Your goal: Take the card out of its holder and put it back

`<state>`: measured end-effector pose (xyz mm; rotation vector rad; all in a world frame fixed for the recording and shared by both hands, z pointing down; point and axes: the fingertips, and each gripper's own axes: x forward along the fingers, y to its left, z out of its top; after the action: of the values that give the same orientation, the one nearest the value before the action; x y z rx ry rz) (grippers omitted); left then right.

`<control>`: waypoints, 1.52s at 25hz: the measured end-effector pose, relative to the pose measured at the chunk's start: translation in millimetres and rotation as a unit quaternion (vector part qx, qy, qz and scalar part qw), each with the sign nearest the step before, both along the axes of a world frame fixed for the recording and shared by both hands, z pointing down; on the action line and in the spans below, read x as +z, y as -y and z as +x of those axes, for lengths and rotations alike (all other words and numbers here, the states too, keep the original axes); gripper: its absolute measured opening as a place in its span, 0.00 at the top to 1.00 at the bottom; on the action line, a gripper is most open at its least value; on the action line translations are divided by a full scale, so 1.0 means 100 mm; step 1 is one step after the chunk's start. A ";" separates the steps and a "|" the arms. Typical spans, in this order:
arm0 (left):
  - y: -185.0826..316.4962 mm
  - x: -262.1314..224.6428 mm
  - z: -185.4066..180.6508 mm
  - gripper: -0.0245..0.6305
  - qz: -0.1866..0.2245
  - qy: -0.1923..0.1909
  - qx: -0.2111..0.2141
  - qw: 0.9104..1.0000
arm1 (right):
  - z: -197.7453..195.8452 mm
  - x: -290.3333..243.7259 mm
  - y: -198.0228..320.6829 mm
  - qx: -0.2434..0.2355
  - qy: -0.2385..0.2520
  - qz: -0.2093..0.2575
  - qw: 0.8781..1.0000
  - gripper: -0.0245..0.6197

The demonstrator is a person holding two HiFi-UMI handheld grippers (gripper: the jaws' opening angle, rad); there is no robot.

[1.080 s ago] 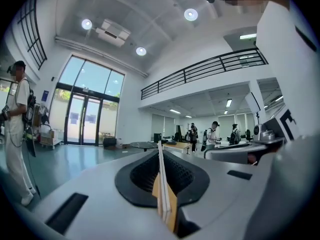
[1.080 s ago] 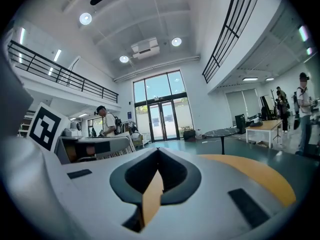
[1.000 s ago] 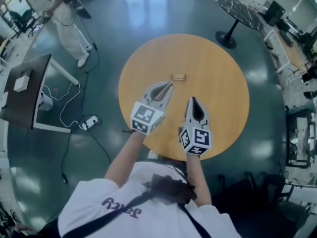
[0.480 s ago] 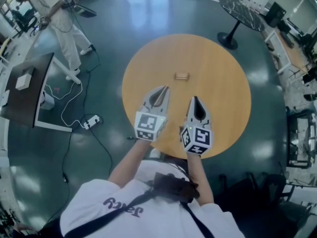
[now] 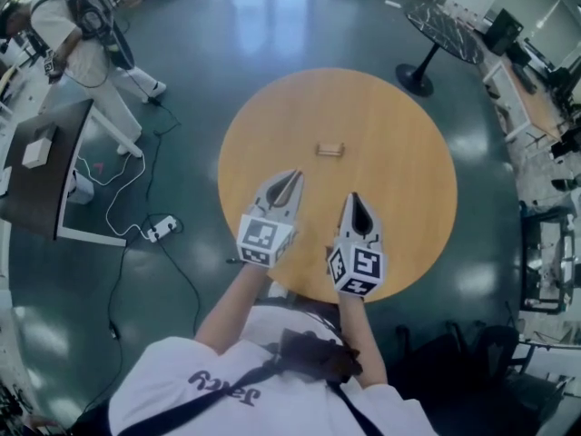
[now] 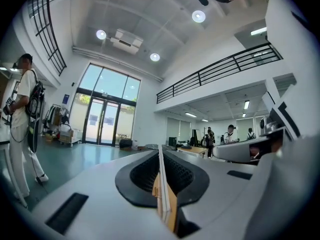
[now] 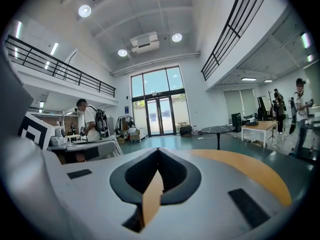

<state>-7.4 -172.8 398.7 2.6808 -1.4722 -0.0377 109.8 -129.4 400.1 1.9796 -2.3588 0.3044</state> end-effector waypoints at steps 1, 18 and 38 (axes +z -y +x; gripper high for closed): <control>0.03 0.03 -0.02 0.92 0.000 0.003 -0.002 1.000 | 0.02 0.04 0.01 0.000 -0.002 -0.007 1.000 0.96; 0.89 0.77 -0.50 0.92 -0.051 0.079 -0.034 0.995 | 0.29 0.58 0.35 0.006 0.016 -0.078 0.997 0.96; 1.99 0.91 -0.05 0.92 -0.018 0.170 0.129 0.977 | 0.66 1.08 0.73 0.016 0.031 -0.137 0.990 0.96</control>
<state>-12.3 -371.8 489.8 2.9315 -1.1620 0.4809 176.0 -202.0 508.3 1.9037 -2.1809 0.6635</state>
